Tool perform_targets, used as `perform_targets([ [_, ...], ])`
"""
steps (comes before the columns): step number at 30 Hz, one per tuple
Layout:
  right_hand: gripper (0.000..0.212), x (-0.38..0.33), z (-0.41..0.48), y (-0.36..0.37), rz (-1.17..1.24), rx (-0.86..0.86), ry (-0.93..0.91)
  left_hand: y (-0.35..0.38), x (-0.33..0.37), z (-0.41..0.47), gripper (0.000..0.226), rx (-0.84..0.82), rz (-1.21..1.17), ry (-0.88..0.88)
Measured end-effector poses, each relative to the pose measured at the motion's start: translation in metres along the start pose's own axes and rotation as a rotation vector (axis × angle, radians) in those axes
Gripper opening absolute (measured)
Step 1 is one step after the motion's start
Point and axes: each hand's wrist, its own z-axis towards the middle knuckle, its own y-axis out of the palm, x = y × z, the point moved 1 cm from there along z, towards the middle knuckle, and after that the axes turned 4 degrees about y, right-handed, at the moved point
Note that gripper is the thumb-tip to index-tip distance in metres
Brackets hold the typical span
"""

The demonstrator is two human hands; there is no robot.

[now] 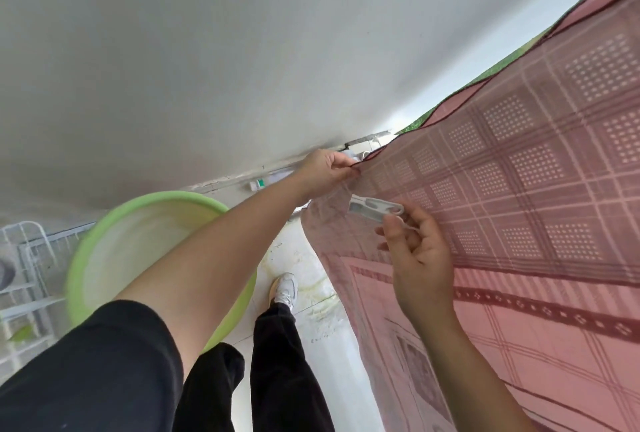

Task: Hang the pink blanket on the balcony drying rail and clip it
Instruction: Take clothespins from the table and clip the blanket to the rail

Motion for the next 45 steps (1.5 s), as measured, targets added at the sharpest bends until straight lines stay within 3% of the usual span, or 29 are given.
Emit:
perform_targets([
  [10, 0.036, -0.086, 0.011, 0.008, -0.038, -0.069, -0.290, -0.001, -0.009, -0.004, 0.015, 0.077, 0.039, 0.014],
  [14, 0.035, -0.118, 0.044, 0.028, -0.256, -0.097, -0.389, -0.003, -0.013, -0.009, 0.016, -0.061, 0.123, 0.065],
  [19, 0.046, -0.139, 0.102, 0.056, -0.616, -0.105, -0.317, -0.003, -0.023, -0.005, 0.028, -0.076, 0.304, 0.086],
  [27, 0.017, -0.134, 0.152, 0.084, -0.785, -0.194, -0.088, -0.004, -0.033, 0.009, 0.008, -0.060, 0.370, 0.094],
  [36, 0.026, -0.103, 0.177, 0.105, -1.070, -0.255, -0.093, -0.009, -0.059, 0.021, 0.019, 0.051, 0.264, 0.022],
  [39, 0.022, -0.097, 0.180, 0.108, -1.107, -0.295, -0.116, -0.011, -0.061, 0.020, 0.005, 0.069, 0.217, 0.026],
  [41, 0.021, -0.096, 0.182, 0.110, -1.128, -0.320, -0.120, -0.012, -0.063, 0.021, 0.036, 0.062, 0.222, 0.043],
  [42, 0.022, -0.095, 0.182, 0.110, -1.141, -0.334, -0.123, -0.011, -0.064, 0.022, 0.040, 0.061, 0.228, 0.044],
  [45, 0.025, -0.091, 0.181, 0.111, -1.204, -0.391, -0.131, -0.014, -0.062, 0.019, 0.011, 0.057, 0.214, 0.029],
])
